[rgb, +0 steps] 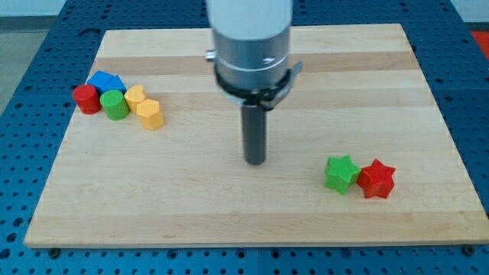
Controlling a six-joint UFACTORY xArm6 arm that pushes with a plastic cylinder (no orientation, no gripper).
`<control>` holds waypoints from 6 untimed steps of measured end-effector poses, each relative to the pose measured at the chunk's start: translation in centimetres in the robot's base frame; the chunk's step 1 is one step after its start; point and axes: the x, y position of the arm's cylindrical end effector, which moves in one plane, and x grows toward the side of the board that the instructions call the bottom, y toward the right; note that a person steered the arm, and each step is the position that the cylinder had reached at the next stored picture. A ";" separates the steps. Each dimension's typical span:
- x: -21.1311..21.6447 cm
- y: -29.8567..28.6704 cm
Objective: Move the red star slightly down
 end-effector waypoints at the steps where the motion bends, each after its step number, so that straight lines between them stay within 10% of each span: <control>1: -0.5 5.8; 3: 0.8 14.3; 6: 0.9 10.2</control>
